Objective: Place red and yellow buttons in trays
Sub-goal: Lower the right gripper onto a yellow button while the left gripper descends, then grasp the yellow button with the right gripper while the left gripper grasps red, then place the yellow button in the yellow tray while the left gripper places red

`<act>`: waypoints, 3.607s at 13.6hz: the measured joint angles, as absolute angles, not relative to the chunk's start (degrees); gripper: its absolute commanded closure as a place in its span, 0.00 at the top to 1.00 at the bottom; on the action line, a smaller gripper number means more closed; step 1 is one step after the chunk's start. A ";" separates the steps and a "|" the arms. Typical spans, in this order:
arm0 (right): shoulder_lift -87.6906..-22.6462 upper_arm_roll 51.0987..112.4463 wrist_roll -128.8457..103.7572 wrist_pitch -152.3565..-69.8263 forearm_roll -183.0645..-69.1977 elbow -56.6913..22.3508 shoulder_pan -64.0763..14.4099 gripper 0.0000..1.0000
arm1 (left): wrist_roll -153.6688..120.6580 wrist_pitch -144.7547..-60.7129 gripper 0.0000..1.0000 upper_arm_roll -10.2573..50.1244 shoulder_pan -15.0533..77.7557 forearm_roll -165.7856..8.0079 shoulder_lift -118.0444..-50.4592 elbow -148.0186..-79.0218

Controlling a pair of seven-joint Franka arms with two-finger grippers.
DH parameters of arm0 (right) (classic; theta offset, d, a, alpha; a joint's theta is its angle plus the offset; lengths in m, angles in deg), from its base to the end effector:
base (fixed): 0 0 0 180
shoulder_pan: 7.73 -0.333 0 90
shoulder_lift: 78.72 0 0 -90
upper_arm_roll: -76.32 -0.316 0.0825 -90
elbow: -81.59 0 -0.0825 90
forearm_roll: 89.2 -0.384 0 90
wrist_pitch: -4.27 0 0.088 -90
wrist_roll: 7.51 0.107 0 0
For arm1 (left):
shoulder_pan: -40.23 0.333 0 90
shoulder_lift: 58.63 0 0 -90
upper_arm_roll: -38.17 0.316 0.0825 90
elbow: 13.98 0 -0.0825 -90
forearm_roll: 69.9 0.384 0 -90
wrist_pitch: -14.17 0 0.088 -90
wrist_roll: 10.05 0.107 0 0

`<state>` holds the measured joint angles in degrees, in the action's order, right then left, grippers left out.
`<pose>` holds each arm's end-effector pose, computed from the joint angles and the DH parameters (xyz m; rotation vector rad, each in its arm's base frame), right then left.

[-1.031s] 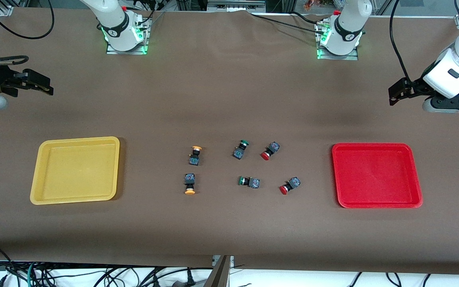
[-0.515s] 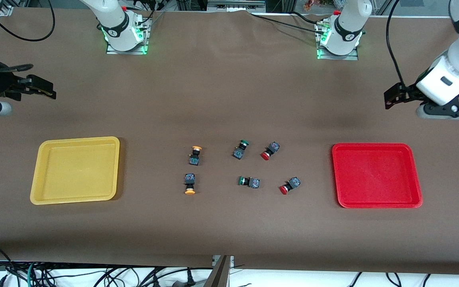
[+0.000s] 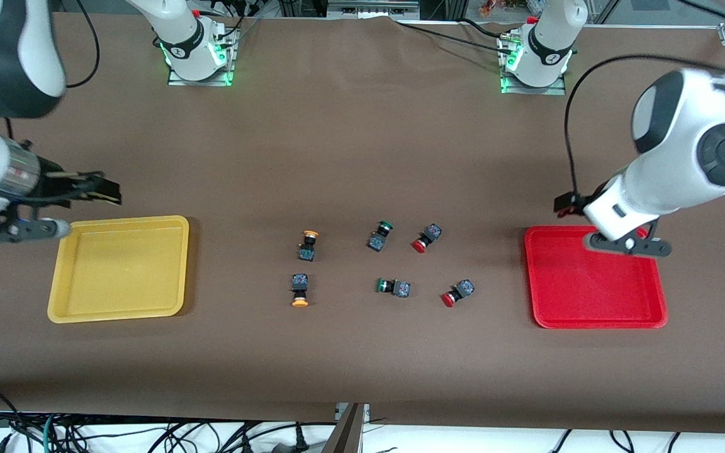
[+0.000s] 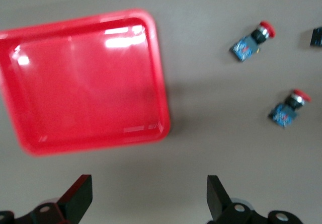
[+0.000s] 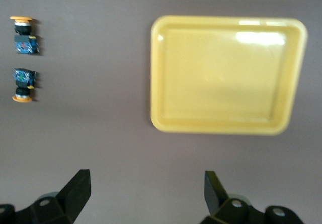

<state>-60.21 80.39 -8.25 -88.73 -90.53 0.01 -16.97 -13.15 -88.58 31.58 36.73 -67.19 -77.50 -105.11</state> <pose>0.6416 0.0667 0.5038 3.1271 0.1609 -0.1926 0.6350 -0.1010 0.4354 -3.1068 0.2046 0.1910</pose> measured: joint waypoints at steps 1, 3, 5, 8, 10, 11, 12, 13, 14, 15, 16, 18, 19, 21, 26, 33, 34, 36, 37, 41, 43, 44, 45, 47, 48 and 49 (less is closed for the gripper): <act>-58.14 80.27 -5.95 -91.76 -90.54 -0.17 -18.81 1.00 | -13.01 -92.79 1.00 30.75 36.02 -67.21 -80.02 -104.96; -53.36 80.06 1.49 -97.99 -90.71 -0.25 -22.76 1.00 | -12.87 -101.12 1.00 28.83 33.29 -67.21 -85.42 -104.75; -48.81 79.97 9.42 -104.30 -92.16 -0.29 -26.73 1.00 | -12.59 -109.97 1.00 28.28 29.97 -67.20 -90.72 -104.65; -42.84 79.80 20.89 -113.45 -93.55 -0.29 -32.19 1.00 | -3.74 -122.84 1.00 28.31 28.63 -67.19 -97.71 -104.38; -39.57 79.75 27.47 -118.96 -93.56 -0.28 -35.89 1.00 | 1.97 -128.19 1.00 28.47 28.86 -67.19 -101.61 -104.27; -38.10 79.76 30.68 -121.12 -93.56 -0.27 -37.52 1.00 | 3.44 -130.99 1.00 28.46 28.90 -67.19 -103.41 -104.23; -36.75 79.79 33.31 -122.92 -93.56 -0.26 -38.79 1.00 | 4.28 -133.06 1.00 28.39 28.83 -67.19 -104.82 -104.19; -35.49 79.81 35.19 -124.56 -93.56 -0.24 -39.72 1.00 | 4.92 -134.48 1.00 28.31 28.60 -67.19 -105.86 -104.16; -34.47 79.83 36.14 -126.06 -93.55 -0.23 -40.32 1.00 | 5.22 -135.68 1.00 28.28 28.29 -67.19 -106.54 -104.11; -33.56 79.84 36.57 -127.40 -93.55 -0.22 -40.68 1.00 | 5.52 -136.74 0.87 28.28 28.04 -67.19 -107.06 -104.09; -32.74 79.85 36.71 -128.45 -93.55 -0.22 -40.93 1.00 | 5.83 -137.20 0.54 28.28 27.91 -67.19 -107.39 -104.08; -31.36 79.85 36.71 -129.68 -93.54 -0.20 -41.56 1.00 | 6.23 -137.59 0.24 28.34 27.95 -67.19 -107.68 -104.07; -30.80 79.85 36.71 -129.95 -93.53 -0.20 -41.98 0.91 | 6.35 -137.72 0.21 28.43 28.01 -67.19 -107.66 -103.95; -30.04 79.85 36.71 -130.07 -93.42 -0.20 -42.65 0.57 | 6.79 -137.72 0.19 28.39 28.06 -67.19 -107.56 -103.71; -29.56 79.88 34.70 -129.85 -93.16 -1.30 -43.02 0.00 | 9.63 -135.39 0.19 28.48 28.96 -67.19 -105.93 -103.62; -30.83 81.66 26.61 -127.28 -93.05 -0.26 -41.29 0.00 | 17.57 -107.08 0.20 29.02 35.96 -67.19 -94.64 -103.63; -31.92 81.93 23.73 -125.15 -93.05 0.24 -39.51 0.00 | 18.31 -104.20 0.20 29.16 37.06 -67.19 -93.38 -103.63; -34.52 82.50 15.93 -120.76 -93.04 0.66 -34.91 0.00 | 19.56 -99.81 0.20 29.46 39.84 -67.18 -91.27 -103.66; -35.86 82.75 10.82 -118.56 -93.04 0.69 -31.88 0.00 | 21.01 -98.11 0.20 29.65 41.92 -67.16 -90.65 -103.68; -38.21 83.48 -6.29 -113.78 -93.04 0.68 -19.93 0.00 | 28.22 -97.02 0.20 29.91 51.85 -63.58 -90.44 -104.42; -38.06 84.25 -13.33 -113.44 -93.04 0.37 -14.69 0.00 | 29.94 -97.07 0.20 29.86 54.84 -60.62 -90.57 -104.83; -37.90 84.48 -16.07 -113.44 -93.04 0.20 -12.21 0.00 | 31.24 -97.67 0.20 29.85 55.91 -60.22 -90.88 -105.26; -37.71 84.58 -18.24 -113.45 -93.04 0.03 -9.77 0.00 | 33.51 -99.66 0.20 29.82 56.76 -60.11 -91.55 -105.90; -37.31 84.60 -20.50 -113.45 -93.04 -0.34 -6.24 0.00 | 39.71 -107.24 0.20 29.69 58.03 -60.11 -94.03 -108.17; -37.10 84.63 -20.77 -113.45 -93.04 -0.49 -5.41 0.00 | 43.55 -112.14 0.20 29.56 58.50 -60.11 -95.82 -109.33; -36.87 84.68 -20.78 -113.47 -93.02 -0.65 -4.87 0.00 | 46.89 -116.12 0.41 29.36 58.81 -60.11 -97.68 -110.05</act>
<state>-36.87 84.68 -20.78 -113.47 -93.02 -0.65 -4.87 46.89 -116.12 29.36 58.81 -60.11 -97.68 -110.05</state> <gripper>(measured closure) 0.586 0.559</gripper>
